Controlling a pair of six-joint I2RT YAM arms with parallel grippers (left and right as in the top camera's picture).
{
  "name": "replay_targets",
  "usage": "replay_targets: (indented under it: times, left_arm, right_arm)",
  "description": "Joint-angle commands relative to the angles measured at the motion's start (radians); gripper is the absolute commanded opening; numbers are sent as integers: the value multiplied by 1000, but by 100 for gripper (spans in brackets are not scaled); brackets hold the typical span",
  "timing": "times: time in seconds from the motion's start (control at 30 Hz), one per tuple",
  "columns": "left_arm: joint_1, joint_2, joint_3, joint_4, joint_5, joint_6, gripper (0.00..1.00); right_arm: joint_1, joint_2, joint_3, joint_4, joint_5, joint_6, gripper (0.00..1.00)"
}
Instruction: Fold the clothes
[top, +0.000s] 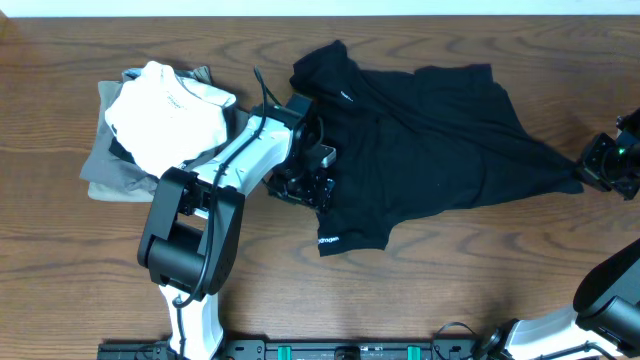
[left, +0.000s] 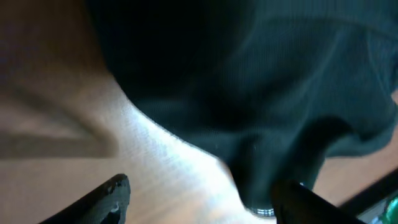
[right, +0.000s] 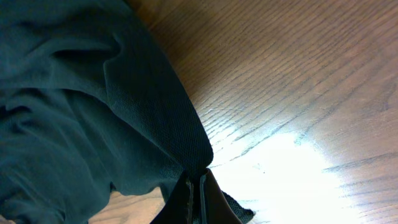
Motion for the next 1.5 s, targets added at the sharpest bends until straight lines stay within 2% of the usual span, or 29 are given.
replay_targets:
  times: [0.0,0.07,0.17,0.33,0.63,0.73,0.83,0.87,1.1,1.3,1.47]
  left_arm:
    - [2,8,-8,29,50,-45,73]
    - [1,10,-8,56,86,-69,73]
    - [1,11,-8,106,80,-172,71]
    - [1,11,-31,175,-15,-349,64]
    - [-3,24,-59,206,-16,-375,58]
    - [-8,45,-59,208,13,-375,41]
    - [-8,56,-59,200,33,-374,11]
    - [-5,51,-56,187,33,-374,6]
    - [108,-85,14,-132,-17,-340,6]
    - [216,-298,14,-279,-26,-328,6]
    - [226,-404,14,-337,-40,-330,6]
  right_arm:
    - [-8,-16,10,-6,0,11,1]
    - [-8,-16,10,-6,-2,11,1]
    - [-8,-16,10,-7,-13,11,1]
    - [-8,-16,10,-7,-16,11,1]
    - [-9,-16,10,-6,-42,11,1]
    - [-8,-16,10,-6,-43,11,1]
    - [-12,-16,10,-6,-41,11,1]
    - [-16,-16,10,-6,-41,11,1]
    - [-138,-16,10,-8,64,56,1]
    - [-257,-16,10,-44,59,60,1]
    - [-277,-16,10,-62,44,59,2]
